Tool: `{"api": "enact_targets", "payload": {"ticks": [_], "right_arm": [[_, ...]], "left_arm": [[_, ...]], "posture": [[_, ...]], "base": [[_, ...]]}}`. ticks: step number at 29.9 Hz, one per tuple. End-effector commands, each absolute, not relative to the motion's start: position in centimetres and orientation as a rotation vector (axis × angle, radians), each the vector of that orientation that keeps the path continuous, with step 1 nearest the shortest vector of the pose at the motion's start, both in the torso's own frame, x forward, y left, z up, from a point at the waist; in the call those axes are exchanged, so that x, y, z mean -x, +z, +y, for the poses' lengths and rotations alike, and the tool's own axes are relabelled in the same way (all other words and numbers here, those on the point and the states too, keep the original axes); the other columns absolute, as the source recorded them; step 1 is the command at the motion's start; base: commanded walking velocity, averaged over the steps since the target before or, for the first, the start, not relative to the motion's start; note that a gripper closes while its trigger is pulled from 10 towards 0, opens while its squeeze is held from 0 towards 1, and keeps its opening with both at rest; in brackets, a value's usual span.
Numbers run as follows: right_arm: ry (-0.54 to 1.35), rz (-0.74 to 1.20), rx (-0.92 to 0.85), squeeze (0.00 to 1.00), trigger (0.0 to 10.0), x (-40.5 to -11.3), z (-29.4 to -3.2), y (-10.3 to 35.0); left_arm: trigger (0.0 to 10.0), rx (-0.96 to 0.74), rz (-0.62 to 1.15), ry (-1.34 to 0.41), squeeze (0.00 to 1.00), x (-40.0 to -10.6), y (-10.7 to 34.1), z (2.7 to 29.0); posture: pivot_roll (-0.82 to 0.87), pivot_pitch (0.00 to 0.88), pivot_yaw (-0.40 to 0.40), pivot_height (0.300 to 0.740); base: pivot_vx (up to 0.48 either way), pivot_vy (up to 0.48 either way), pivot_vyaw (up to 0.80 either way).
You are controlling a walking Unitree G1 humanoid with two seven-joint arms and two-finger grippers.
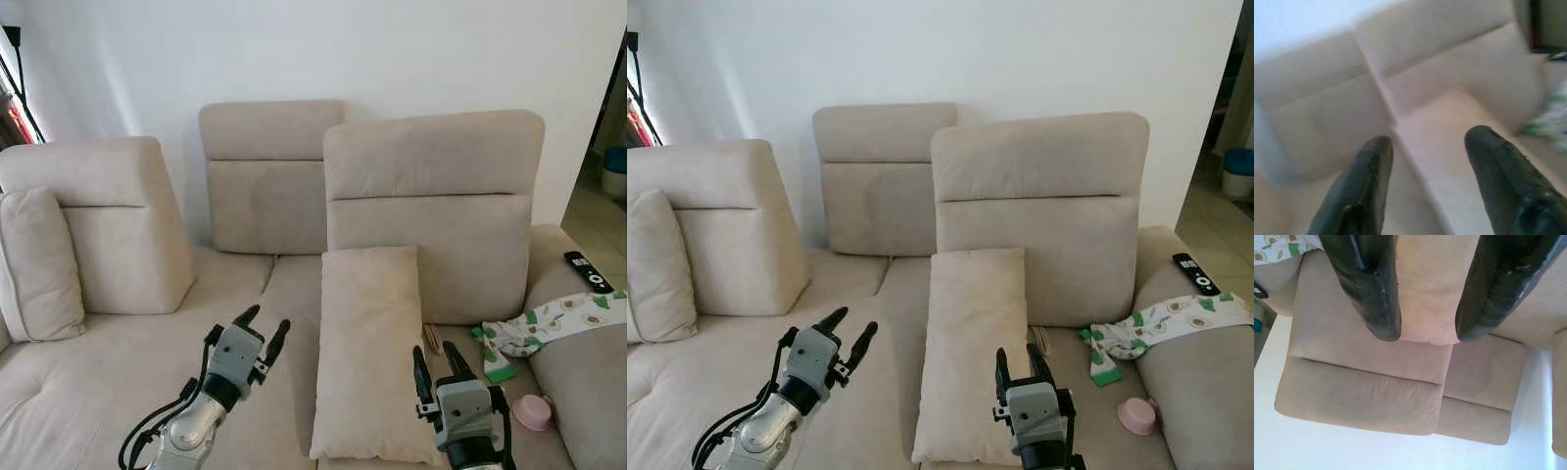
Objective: Move the pillow to the sofa from floor
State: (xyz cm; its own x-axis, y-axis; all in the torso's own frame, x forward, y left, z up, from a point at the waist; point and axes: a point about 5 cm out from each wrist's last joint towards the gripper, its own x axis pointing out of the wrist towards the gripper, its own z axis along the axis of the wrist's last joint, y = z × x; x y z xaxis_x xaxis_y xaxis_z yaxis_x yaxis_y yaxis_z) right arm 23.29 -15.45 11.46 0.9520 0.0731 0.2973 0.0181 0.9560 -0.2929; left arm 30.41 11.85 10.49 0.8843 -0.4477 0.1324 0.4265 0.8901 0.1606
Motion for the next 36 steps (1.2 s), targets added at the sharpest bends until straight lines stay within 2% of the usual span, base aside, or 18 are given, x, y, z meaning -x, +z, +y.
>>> {"api": "enact_targets", "payload": {"ticks": [1, 5, 7, 13, 30, 36], "right_arm": [[0.041, -0.311, 0.292, 0.00, 10.0, -23.3, -15.2, 11.3], [0.038, -0.306, 0.289, 0.00, 10.0, -23.3, -15.3, 11.3], [0.037, -0.306, 0.287, 0.00, 10.0, -23.3, -15.3, 11.3], [0.038, -0.304, 0.287, 0.00, 10.0, -23.1, -15.4, 11.2], [0.042, -0.305, 0.295, 0.00, 10.0, -23.2, -15.6, 11.2], [0.038, -0.307, 0.303, 0.00, 10.0, -23.1, -15.7, 11.2]], "left_arm": [[10.0, 0.034, -0.051, -0.529, 0.00, -30.0, 9.2, 11.5], [10.0, 0.204, -0.007, -0.589, 0.00, -29.5, 9.3, 10.6], [10.0, 0.226, 0.011, -0.575, 0.00, -29.5, 9.1, 10.7], [10.0, 0.231, 0.033, -0.480, 0.00, -29.8, 8.7, 11.7], [10.0, 0.259, 0.096, -0.444, 0.00, -29.0, 8.0, 12.0], [10.0, 0.333, 0.100, -0.409, 0.00, -29.0, 8.2, 12.3]], "posture": [[-0.11, 0.000, 0.091, 0.740], [-0.11, 0.000, 0.093, 0.740], [-0.11, 0.000, 0.095, 0.740], [-0.12, 0.000, 0.098, 0.740], [-0.11, 0.000, 0.091, 0.740], [-0.11, 0.000, 0.091, 0.740]], "base": [[0.000, 0.000, 0.00], [0.000, 0.000, 0.00], [0.000, 0.000, 0.00], [0.000, 0.000, 0.00], [0.000, 0.000, 0.00], [0.000, 0.000, 0.00]]}}
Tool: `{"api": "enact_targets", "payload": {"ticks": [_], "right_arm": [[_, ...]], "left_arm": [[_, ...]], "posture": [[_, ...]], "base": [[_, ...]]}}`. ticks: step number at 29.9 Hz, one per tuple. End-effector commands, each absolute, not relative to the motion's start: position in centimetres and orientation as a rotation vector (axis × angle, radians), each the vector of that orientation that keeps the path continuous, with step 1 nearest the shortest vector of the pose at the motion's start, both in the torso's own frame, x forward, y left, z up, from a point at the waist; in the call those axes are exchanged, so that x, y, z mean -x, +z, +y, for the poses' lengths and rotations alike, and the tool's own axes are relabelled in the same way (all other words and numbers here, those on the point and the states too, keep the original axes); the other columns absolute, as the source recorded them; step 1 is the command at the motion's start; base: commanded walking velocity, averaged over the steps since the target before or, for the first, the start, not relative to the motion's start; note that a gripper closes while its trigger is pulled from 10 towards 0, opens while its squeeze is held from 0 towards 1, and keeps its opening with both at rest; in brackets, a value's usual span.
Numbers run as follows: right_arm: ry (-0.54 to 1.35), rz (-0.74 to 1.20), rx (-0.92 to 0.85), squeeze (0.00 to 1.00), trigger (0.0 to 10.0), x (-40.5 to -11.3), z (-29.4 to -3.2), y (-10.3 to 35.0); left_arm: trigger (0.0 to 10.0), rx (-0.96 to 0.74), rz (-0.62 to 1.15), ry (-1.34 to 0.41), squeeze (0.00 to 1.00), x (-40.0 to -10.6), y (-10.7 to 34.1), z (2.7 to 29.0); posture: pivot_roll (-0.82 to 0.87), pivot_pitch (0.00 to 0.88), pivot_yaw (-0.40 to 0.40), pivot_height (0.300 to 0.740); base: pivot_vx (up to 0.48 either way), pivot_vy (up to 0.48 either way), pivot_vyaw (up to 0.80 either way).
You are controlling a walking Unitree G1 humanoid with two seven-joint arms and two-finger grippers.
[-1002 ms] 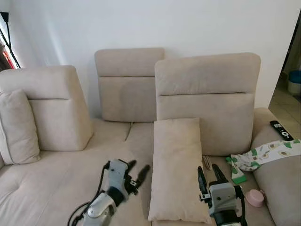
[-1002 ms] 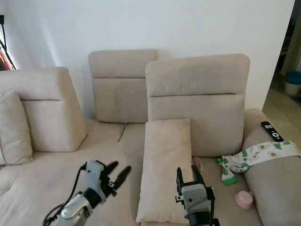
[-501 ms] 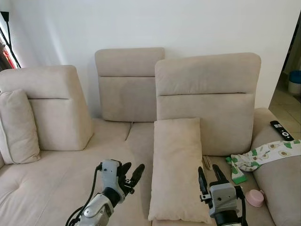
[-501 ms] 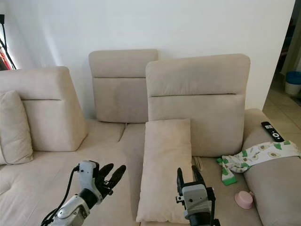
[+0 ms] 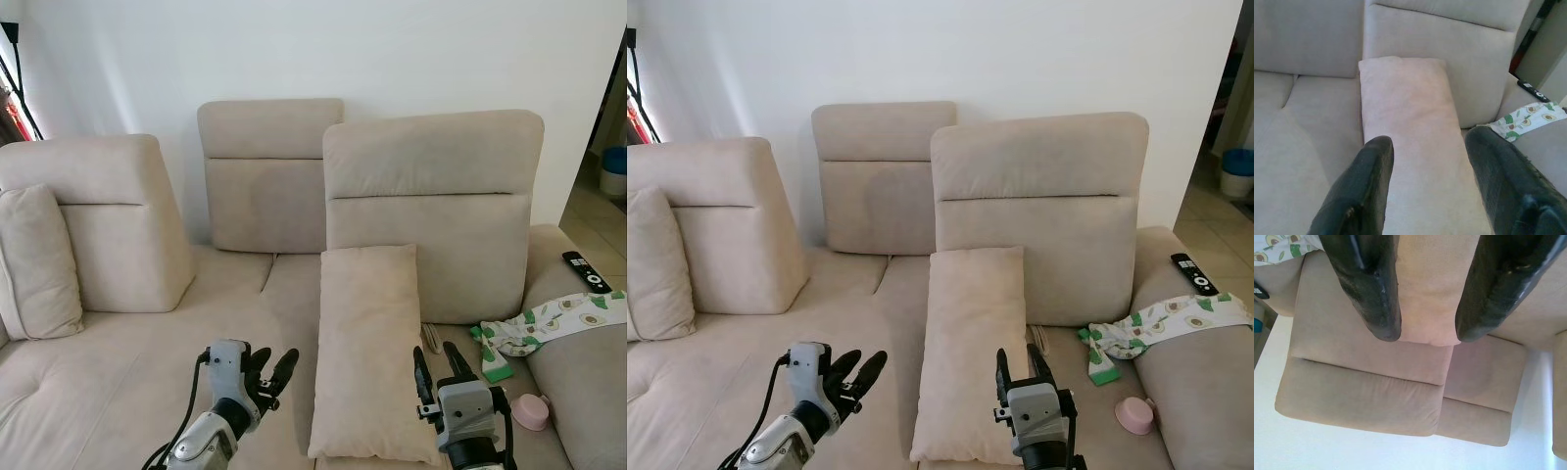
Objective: Move the pillow to the sofa from floor
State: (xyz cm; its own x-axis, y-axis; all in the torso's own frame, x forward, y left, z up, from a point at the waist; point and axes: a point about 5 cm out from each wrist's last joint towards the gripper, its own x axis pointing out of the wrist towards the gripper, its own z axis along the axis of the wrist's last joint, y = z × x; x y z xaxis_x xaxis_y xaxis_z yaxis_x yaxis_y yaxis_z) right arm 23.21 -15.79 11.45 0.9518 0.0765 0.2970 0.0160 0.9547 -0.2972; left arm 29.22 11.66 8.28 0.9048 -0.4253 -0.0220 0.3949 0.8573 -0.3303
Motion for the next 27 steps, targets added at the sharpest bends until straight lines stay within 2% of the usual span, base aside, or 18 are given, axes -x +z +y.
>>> {"api": "enact_targets", "payload": {"ticks": [1, 4, 11, 14, 16, 19, 27], "right_arm": [[0.038, -0.308, 0.302, 0.00, 10.0, -23.1, -15.6, 11.3], [0.037, -0.311, 0.302, 0.00, 10.0, -23.1, -15.5, 11.3], [0.032, -0.313, 0.306, 0.00, 10.0, -23.3, -15.5, 11.3], [0.026, -0.319, 0.308, 0.00, 10.0, -23.5, -15.5, 11.4], [0.025, -0.319, 0.308, 0.00, 10.0, -23.5, -15.5, 11.4], [0.024, -0.321, 0.308, 0.00, 10.0, -23.5, -15.5, 11.4], [0.023, -0.326, 0.306, 0.00, 10.0, -23.6, -15.4, 11.5]], "left_arm": [[10.0, 0.449, 0.107, -0.351, 0.00, -29.5, 8.3, 12.8], [10.0, 0.513, 0.116, -0.307, 0.00, -29.8, 8.3, 13.2], [10.0, 0.522, 0.134, -0.258, 0.00, -30.1, 8.2, 13.6], [10.0, 0.648, 0.184, -0.146, 0.00, -30.6, 7.6, 14.3], [10.0, 0.671, 0.190, -0.130, 0.00, -30.6, 7.6, 14.4], [10.0, 0.839, 0.225, -0.038, 0.00, -31.0, 7.4, 14.9], [10.0, 0.990, 0.220, -0.061, 0.00, -31.5, 7.7, 14.8]], "posture": [[-0.11, 0.000, 0.091, 0.740], [-0.11, 0.000, 0.091, 0.740], [-0.11, 0.000, 0.092, 0.740], [-0.11, 0.000, 0.093, 0.740], [-0.11, 0.000, 0.093, 0.740], [-0.11, 0.000, 0.096, 0.740], [-0.12, 0.000, 0.098, 0.740]], "base": [[0.000, 0.000, 0.00], [0.000, 0.000, 0.00], [0.000, 0.000, 0.00], [0.000, 0.000, 0.00], [0.000, 0.000, 0.00], [0.000, 0.000, 0.00], [0.000, 0.000, 0.00]]}}
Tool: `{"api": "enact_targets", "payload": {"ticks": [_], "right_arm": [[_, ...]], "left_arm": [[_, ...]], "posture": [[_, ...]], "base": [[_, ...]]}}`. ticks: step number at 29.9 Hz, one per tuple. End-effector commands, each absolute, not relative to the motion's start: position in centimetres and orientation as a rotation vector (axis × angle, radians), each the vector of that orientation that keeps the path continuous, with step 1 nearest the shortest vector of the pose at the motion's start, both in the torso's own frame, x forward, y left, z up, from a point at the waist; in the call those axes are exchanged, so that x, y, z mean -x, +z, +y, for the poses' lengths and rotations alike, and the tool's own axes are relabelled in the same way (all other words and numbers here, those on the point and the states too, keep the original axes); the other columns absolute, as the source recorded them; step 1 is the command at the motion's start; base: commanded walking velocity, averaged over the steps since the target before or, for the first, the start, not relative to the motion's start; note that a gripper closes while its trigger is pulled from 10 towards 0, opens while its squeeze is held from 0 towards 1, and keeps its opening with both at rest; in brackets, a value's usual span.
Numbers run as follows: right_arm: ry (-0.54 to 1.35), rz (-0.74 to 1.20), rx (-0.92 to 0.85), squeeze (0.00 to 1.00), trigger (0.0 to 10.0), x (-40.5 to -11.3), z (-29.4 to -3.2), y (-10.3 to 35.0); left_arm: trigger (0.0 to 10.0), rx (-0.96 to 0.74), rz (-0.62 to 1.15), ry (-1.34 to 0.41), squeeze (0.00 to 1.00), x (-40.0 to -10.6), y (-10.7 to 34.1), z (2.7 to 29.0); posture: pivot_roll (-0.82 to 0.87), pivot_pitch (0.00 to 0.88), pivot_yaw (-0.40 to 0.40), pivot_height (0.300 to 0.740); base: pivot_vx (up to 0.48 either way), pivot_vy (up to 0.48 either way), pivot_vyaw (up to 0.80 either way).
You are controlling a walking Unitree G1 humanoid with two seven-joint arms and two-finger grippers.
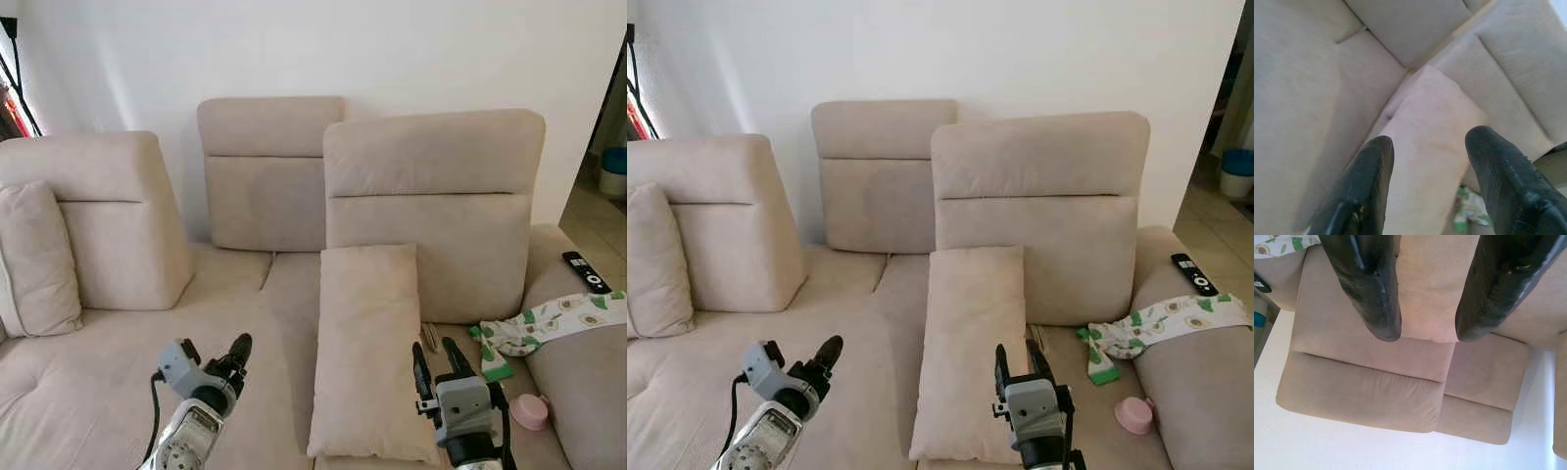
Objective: Move the pillow to the sofa from floor
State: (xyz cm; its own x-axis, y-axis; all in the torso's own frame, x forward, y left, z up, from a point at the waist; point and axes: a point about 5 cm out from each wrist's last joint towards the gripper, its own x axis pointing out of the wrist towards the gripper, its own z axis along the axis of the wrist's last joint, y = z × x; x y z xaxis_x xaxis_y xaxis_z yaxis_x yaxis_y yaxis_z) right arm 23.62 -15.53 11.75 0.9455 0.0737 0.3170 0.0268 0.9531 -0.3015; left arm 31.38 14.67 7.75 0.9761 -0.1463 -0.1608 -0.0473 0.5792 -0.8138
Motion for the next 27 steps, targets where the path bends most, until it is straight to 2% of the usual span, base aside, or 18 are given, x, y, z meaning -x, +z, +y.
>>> {"api": "enact_targets", "payload": {"ticks": [1, 6, 9, 13, 16, 27], "right_arm": [[0.022, -0.327, 0.306, 0.00, 10.0, -23.6, -15.4, 11.5], [0.022, -0.329, 0.307, 0.00, 10.0, -23.6, -15.4, 11.5], [0.033, -0.343, 0.324, 0.00, 10.0, -23.6, -15.2, 11.6], [0.036, -0.347, 0.328, 0.00, 10.0, -23.7, -15.1, 11.6], [0.039, -0.345, 0.325, 0.00, 10.0, -23.7, -15.1, 11.6], [0.033, -0.350, 0.322, 0.00, 10.0, -23.8, -15.0, 11.5]], "left_arm": [[10.0, 1.000, 0.215, -0.067, 0.00, -31.5, 7.8, 14.8], [10.0, 0.938, 0.167, -0.115, 0.00, -31.6, 8.5, 14.7], [10.0, 0.611, 0.024, -0.234, 0.00, -31.2, 9.9, 14.4], [10.0, 0.508, -0.021, -0.264, 0.00, -31.0, 10.2, 14.3], [10.0, 0.309, -0.120, -0.246, 0.00, -30.7, 11.1, 14.7], [10.0, 0.141, -0.213, -0.248, 0.00, -30.1, 11.4, 14.7]], "posture": [[-0.12, 0.000, 0.098, 0.740], [-0.12, 0.000, 0.099, 0.740], [-0.11, 0.000, 0.099, 0.740], [-0.11, 0.000, 0.100, 0.740], [-0.11, 0.000, 0.097, 0.740], [-0.11, 0.000, 0.092, 0.740]], "base": [[0.000, 0.000, 0.00], [0.000, 0.000, 0.00], [0.000, 0.000, 0.00], [0.000, 0.000, 0.00], [0.000, 0.000, 0.00], [0.000, 0.000, 0.00]]}}
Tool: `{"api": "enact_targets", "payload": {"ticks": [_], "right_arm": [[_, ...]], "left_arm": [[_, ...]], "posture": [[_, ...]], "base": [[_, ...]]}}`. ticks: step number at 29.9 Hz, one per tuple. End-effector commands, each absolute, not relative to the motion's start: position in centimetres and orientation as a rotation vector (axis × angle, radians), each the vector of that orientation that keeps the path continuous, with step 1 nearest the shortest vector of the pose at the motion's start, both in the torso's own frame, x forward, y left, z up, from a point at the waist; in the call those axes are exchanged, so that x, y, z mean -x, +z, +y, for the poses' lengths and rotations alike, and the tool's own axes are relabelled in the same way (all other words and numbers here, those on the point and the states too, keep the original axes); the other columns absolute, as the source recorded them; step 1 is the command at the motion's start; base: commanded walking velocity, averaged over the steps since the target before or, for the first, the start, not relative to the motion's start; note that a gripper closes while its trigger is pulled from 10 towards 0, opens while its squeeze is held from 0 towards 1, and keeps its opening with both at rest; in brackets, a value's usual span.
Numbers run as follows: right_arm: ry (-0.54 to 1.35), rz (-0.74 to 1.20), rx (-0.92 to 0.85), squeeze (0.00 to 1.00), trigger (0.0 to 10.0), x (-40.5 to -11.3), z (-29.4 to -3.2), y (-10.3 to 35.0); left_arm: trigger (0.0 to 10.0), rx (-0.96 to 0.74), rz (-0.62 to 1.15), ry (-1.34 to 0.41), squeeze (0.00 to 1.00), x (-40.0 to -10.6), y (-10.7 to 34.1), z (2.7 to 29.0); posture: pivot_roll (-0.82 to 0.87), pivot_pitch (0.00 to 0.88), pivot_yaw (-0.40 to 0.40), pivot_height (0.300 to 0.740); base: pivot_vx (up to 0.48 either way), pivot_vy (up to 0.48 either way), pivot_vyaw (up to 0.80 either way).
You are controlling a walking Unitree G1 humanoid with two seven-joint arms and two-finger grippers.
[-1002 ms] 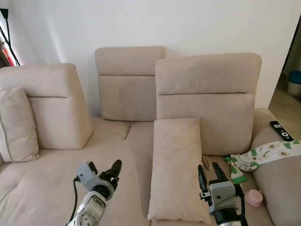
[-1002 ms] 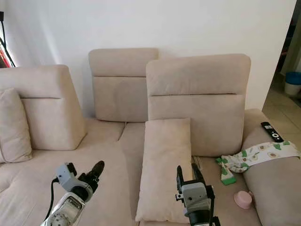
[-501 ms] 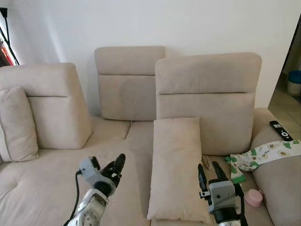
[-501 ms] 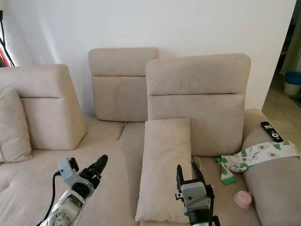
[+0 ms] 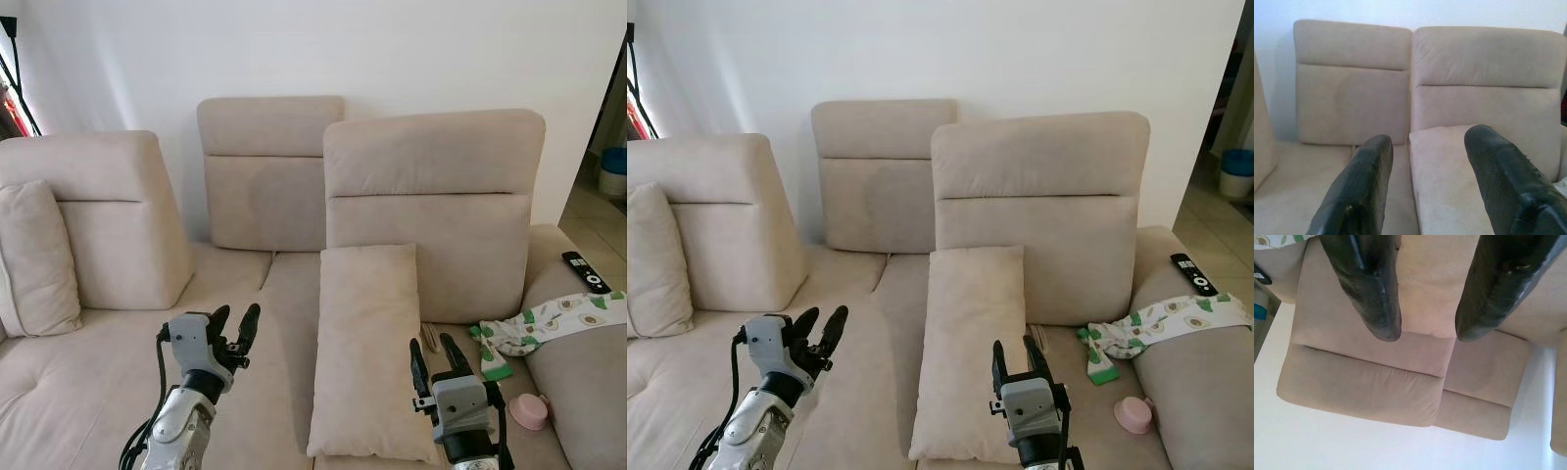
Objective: Move the pillow to the sofa from floor
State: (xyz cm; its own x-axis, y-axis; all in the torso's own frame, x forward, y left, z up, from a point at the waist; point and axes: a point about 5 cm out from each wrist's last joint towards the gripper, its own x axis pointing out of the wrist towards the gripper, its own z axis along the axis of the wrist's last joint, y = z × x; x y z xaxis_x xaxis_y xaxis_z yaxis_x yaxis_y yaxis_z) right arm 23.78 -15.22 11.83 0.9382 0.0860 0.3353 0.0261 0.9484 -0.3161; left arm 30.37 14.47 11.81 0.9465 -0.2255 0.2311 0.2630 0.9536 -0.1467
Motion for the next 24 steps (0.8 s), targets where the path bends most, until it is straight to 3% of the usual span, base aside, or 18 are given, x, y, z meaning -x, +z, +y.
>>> {"api": "enact_targets", "payload": {"ticks": [1, 12, 24], "right_arm": [[0.032, -0.350, 0.322, 0.00, 10.0, -23.8, -15.1, 11.5], [0.029, -0.344, 0.325, 0.00, 10.0, -23.7, -15.3, 11.4], [-0.032, -0.350, 0.320, 0.00, 10.0, -23.7, -16.0, 11.5]], "left_arm": [[10.0, 0.136, -0.206, -0.254, 0.00, -30.0, 11.2, 14.6], [10.0, 0.145, -0.145, -0.269, 0.00, -29.4, 9.7, 14.6], [10.0, 0.323, -0.075, -0.192, 0.00, -28.9, 8.6, 14.8]], "posture": [[-0.11, 0.000, 0.092, 0.740], [-0.11, 0.000, 0.090, 0.740], [-0.11, 0.000, 0.091, 0.740]], "base": [[0.000, 0.000, 0.00], [0.000, 0.000, 0.00], [0.000, 0.000, 0.00]]}}
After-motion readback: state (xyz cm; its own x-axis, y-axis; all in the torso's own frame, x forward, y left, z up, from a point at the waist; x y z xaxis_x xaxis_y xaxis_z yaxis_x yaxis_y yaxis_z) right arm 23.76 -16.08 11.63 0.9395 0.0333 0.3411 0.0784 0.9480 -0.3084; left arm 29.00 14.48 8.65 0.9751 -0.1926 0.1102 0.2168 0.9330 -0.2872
